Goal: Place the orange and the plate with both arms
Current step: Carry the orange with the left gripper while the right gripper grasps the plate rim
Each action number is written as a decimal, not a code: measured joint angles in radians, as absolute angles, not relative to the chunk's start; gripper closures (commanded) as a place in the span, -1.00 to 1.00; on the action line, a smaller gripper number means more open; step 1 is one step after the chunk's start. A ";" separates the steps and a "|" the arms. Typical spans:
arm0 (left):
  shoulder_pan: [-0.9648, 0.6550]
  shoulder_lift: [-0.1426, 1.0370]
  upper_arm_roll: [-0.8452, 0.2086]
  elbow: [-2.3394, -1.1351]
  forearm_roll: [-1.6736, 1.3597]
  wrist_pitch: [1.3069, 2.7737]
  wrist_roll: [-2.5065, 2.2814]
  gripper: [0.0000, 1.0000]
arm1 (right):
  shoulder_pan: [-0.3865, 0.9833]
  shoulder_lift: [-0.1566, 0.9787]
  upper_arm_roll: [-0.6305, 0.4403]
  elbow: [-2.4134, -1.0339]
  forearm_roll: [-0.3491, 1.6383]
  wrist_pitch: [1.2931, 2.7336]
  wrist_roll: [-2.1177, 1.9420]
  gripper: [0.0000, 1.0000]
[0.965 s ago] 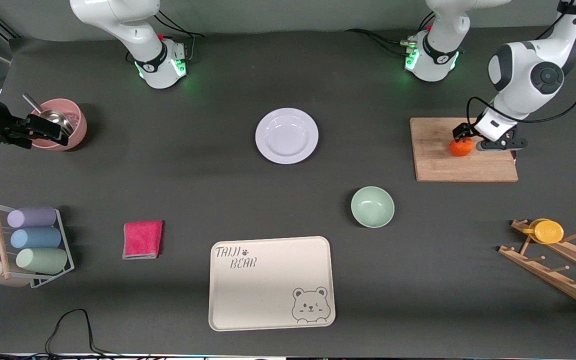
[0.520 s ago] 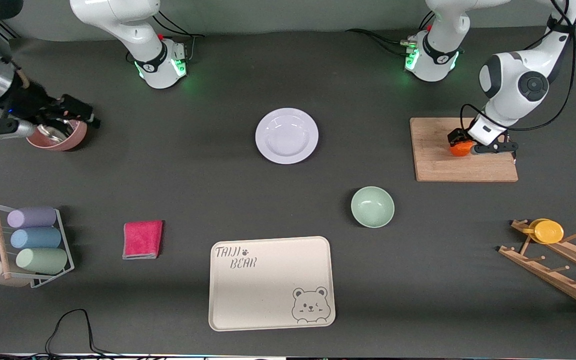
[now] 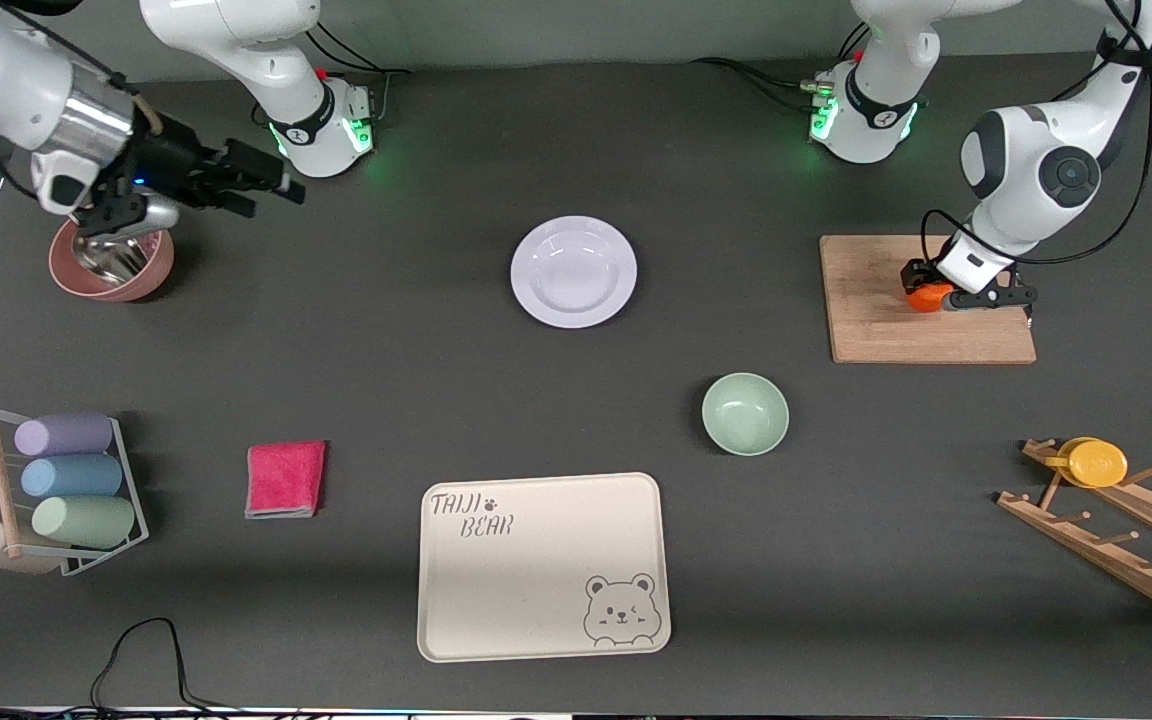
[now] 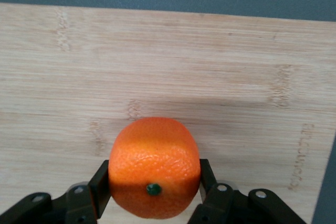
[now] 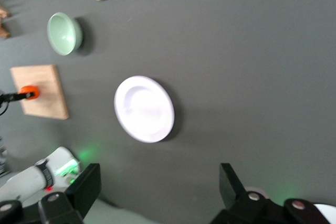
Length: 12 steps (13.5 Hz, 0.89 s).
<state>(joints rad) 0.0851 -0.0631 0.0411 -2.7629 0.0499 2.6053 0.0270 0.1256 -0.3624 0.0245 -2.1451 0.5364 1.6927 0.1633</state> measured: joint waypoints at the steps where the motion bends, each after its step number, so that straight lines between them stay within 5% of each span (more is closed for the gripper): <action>1: 0.084 -0.095 0.037 -2.740 0.048 2.533 0.027 1.00 | 0.126 -0.369 0.036 -2.169 0.596 1.699 0.164 -1.00; 7: -0.064 -0.330 -0.022 -2.420 -0.208 1.914 -0.045 1.00 | 0.125 -0.371 0.039 -2.383 0.906 1.775 -0.111 -1.00; 12: -0.184 -0.310 -0.297 -2.278 -0.343 1.914 -0.491 1.00 | 0.125 -0.337 0.034 -2.635 1.180 1.851 -0.542 -1.00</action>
<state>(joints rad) -0.1835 -0.3104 -0.2967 -2.2777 -0.3434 1.9140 -0.4907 0.1249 -0.3368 0.0340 -2.6348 1.1803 1.8506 -0.5417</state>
